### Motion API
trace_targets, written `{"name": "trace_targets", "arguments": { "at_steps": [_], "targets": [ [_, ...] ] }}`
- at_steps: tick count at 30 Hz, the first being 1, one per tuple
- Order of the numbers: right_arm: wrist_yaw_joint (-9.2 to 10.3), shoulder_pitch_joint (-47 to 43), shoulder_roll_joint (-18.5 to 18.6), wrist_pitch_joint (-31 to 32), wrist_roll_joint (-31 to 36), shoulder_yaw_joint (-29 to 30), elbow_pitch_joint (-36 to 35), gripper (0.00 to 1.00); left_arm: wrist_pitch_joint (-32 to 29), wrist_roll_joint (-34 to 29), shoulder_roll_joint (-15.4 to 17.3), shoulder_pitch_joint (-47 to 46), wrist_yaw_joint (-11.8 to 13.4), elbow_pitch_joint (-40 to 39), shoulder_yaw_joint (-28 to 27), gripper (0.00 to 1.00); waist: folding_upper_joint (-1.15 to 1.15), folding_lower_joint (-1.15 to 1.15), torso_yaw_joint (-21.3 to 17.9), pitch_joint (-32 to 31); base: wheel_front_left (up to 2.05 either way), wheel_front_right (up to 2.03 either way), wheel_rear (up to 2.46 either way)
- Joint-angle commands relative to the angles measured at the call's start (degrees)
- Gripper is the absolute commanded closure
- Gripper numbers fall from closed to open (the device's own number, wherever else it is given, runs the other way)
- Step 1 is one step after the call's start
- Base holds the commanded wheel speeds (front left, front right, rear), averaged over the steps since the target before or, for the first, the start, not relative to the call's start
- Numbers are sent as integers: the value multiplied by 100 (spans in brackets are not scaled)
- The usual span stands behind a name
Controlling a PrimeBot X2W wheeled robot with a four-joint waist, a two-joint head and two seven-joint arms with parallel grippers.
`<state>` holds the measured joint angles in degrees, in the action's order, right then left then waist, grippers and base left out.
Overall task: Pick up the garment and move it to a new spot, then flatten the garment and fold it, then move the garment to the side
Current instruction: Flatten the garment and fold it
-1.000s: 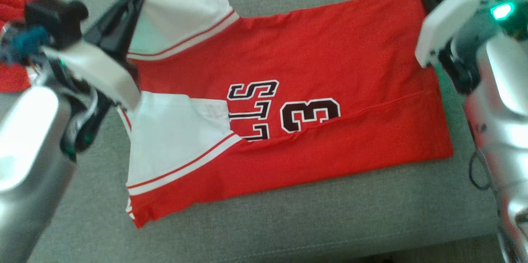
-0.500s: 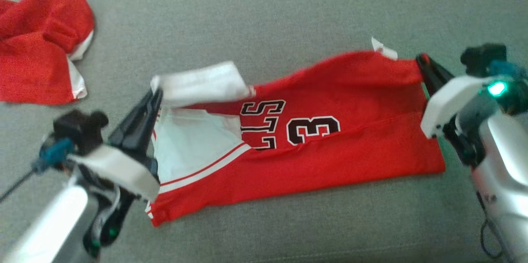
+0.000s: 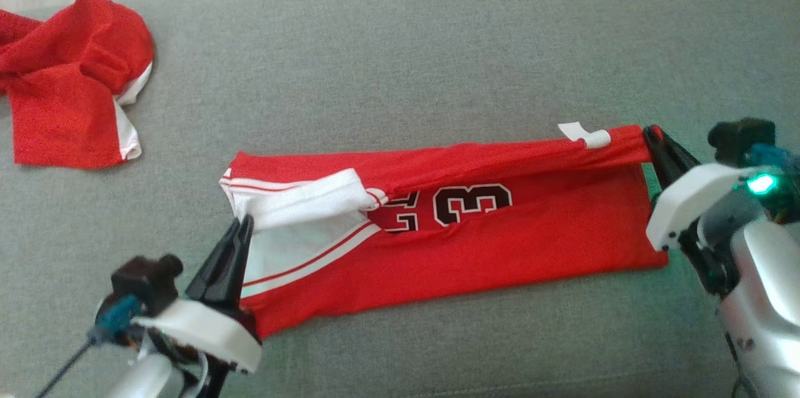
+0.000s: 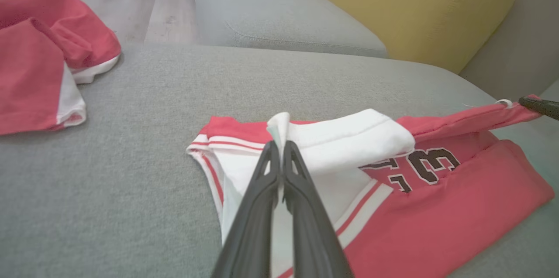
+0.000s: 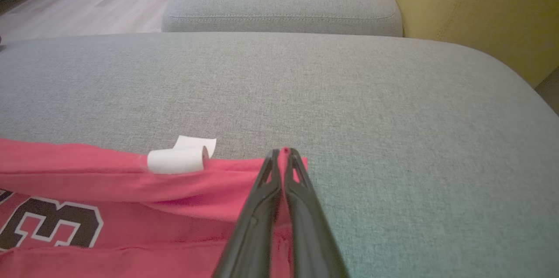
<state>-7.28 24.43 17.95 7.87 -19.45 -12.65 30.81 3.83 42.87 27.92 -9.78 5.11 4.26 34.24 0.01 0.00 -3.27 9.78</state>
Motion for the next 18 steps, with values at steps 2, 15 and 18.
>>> {"name": "trace_targets", "arguments": {
  "at_steps": [2,15,18],
  "targets": [
    [-21,-180,-42,-206,104,102,-227,0,248,8,44,5,-11,48,-163,36,-1,0,6,-97,0,0,0],
    [-21,-1213,-405,-540,407,1031,-554,0,970,50,-211,704,243,319,-398,0,-1,0,-12,-466,0,0,0],
    [-21,-1245,-497,-417,494,1201,-616,0,1039,-3,-234,761,391,242,-574,0,-1,0,21,-524,0,0,0]
  ]
}}
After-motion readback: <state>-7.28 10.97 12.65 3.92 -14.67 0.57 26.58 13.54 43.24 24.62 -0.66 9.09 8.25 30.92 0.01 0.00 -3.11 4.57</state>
